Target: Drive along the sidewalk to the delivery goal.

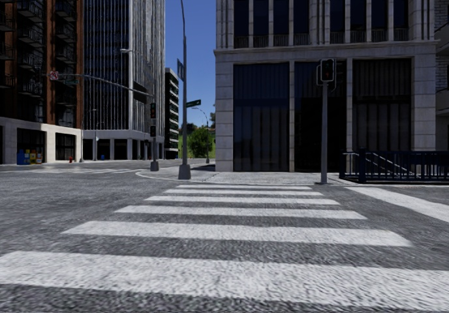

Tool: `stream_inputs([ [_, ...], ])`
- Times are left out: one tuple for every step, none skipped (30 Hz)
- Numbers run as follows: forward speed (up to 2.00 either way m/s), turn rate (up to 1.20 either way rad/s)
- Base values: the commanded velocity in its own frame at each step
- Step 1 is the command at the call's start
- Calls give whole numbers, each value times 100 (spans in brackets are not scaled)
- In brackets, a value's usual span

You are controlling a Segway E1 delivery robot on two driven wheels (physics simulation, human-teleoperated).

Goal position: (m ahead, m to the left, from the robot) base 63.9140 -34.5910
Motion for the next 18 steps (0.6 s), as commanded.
stream_inputs([
  [200,0],
  [200,0],
  [200,0],
  [200,0],
  [200,0],
  [200,0],
  [200,0],
  [200,0],
  [200,0],
  [200,0],
  [200,0],
  [200,0],
  [200,0],
  [200,0],
  [200,0],
  [200,0],
  [200,0],
  [200,0],
])
